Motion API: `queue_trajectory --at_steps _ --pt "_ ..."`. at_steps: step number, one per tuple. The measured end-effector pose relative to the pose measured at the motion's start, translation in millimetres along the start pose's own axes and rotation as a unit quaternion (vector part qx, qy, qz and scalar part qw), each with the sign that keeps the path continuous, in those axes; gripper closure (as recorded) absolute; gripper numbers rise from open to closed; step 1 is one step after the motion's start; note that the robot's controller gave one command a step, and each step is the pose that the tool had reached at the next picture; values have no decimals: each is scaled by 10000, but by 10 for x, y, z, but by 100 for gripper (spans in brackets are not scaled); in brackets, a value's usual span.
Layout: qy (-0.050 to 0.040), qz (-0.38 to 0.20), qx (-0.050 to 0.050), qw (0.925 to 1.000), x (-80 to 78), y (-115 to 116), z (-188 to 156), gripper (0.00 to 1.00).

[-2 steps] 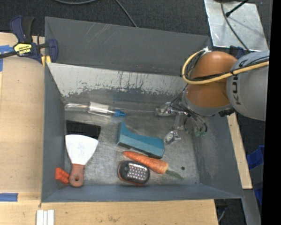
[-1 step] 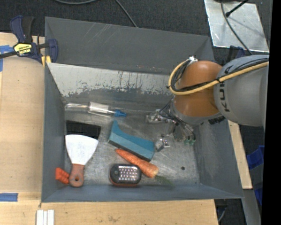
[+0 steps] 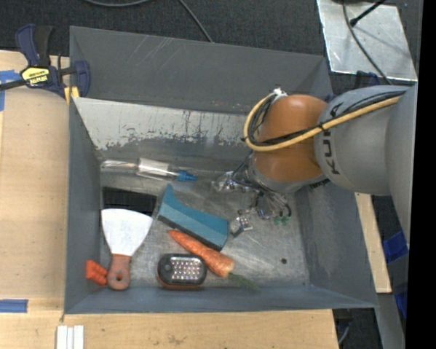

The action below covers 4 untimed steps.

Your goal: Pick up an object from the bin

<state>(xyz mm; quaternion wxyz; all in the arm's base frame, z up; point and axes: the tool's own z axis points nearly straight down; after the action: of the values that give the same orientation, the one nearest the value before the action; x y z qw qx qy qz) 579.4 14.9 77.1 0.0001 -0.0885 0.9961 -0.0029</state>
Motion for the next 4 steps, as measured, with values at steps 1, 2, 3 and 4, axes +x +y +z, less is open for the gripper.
queue_trajectory --at_steps 1,2,3,4 --pt "7 -26 6 10000 -17 11 3 0" --pt "-55 20 -19 10000 -101 -70 -362 0" --pt "26 -376 -32 9993 -25 159 -702 0" --pt "-86 -841 -14 9964 219 387 -918 0"
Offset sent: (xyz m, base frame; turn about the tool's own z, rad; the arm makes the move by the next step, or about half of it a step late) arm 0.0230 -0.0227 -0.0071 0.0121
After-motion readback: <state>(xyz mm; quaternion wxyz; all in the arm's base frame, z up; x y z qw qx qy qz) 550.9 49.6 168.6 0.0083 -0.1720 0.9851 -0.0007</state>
